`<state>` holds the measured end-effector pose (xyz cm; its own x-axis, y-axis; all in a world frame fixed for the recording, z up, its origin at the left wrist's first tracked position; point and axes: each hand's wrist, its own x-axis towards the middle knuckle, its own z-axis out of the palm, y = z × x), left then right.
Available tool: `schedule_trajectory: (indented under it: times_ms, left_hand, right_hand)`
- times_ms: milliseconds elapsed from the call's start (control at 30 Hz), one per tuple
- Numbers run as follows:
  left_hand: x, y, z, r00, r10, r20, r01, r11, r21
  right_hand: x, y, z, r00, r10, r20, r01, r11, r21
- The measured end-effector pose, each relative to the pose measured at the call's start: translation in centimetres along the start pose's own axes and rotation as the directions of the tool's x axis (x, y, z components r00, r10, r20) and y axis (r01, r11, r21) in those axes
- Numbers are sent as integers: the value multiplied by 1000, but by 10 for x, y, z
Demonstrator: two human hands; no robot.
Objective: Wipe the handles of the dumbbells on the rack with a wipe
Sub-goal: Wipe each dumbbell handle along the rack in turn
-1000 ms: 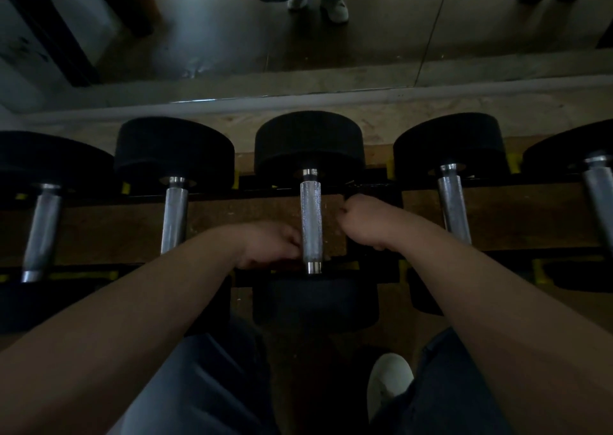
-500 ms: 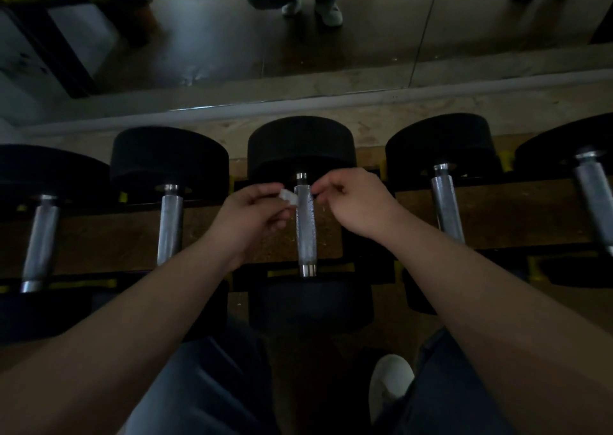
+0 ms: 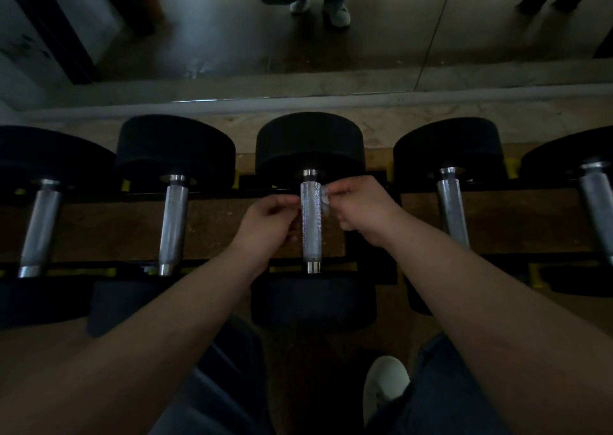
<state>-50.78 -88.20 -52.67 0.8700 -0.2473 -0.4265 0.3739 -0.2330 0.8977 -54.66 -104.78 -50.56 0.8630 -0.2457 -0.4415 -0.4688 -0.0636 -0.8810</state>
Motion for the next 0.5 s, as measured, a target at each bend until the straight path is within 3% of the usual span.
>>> schedule_trajectory:
  times_ms: [67,133,200,333,367,433,500]
  left_hand:
    - [-1,0,0,1000,-11,17,11,1000,-2]
    - [-2,0,1,997,-52,49,52,999,6]
    - [-1,-1,2,994,-85,75,84,996,18]
    - [-1,-1,2,991,-105,78,110,992,-66]
    - [0,-2,2,992,-104,67,109,991,-77]
    - [1,-3,0,994,-102,37,106,989,-99]
    - [3,-4,-2,992,-124,-4,123,986,-116]
  right_hand:
    - [-2,2,-7,974,146,171,-135,988,-71]
    - [-7,6,-13,893,312,323,-242,940,-239]
    - [-9,8,-11,878,365,311,-292,921,-257]
    - [8,2,3,975,205,84,-220,942,252]
    - [11,2,5,977,196,84,-213,931,298]
    - [7,7,5,956,246,162,-270,951,152]
    - [-3,15,3,893,349,286,-321,937,-139]
